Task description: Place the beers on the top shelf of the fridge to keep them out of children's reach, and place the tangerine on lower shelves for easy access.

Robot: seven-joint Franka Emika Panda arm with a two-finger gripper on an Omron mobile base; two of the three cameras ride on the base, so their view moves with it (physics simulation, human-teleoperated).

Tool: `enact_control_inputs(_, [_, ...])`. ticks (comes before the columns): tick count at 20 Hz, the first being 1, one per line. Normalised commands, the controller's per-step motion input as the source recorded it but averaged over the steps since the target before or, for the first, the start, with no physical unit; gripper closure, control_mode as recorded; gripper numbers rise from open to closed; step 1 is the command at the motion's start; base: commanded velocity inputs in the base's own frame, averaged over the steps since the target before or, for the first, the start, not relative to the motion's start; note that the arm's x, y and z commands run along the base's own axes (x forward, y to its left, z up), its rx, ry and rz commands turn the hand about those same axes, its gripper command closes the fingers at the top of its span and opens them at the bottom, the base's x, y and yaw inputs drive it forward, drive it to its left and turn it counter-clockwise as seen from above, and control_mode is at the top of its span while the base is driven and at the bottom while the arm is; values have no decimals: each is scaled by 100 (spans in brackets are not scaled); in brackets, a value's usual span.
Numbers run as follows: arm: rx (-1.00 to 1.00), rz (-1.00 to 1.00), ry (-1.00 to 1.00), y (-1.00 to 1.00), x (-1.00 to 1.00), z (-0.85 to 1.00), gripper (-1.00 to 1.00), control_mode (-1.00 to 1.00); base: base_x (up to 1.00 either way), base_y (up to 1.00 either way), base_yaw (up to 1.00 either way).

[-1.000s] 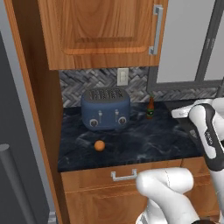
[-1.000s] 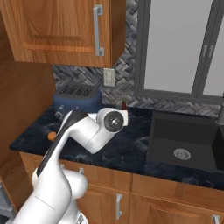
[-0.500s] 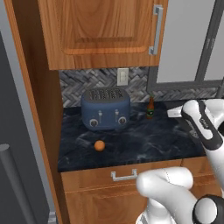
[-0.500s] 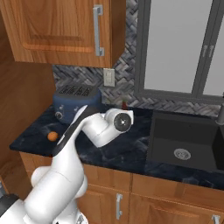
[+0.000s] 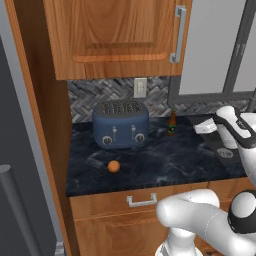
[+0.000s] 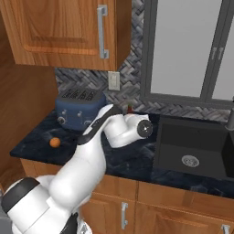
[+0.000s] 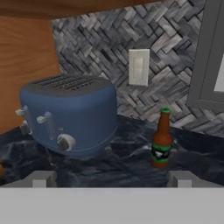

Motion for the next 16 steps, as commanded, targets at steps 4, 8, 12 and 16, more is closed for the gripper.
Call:
enact_control_inputs(4, [0, 4, -14, 0, 9, 0, -100, -100, 0, 0, 0])
enact_control_inputs(8, [0, 2, -19, 1, 0, 2, -100, -100, 0, 0, 0])
enact_control_inputs(12, [0, 0, -15, 6, 0, 0, -100, -100, 0, 0, 0])
enact_control_inputs(16, [0, 0, -5, 13, 0, 4, -100, -100, 0, 0, 0])
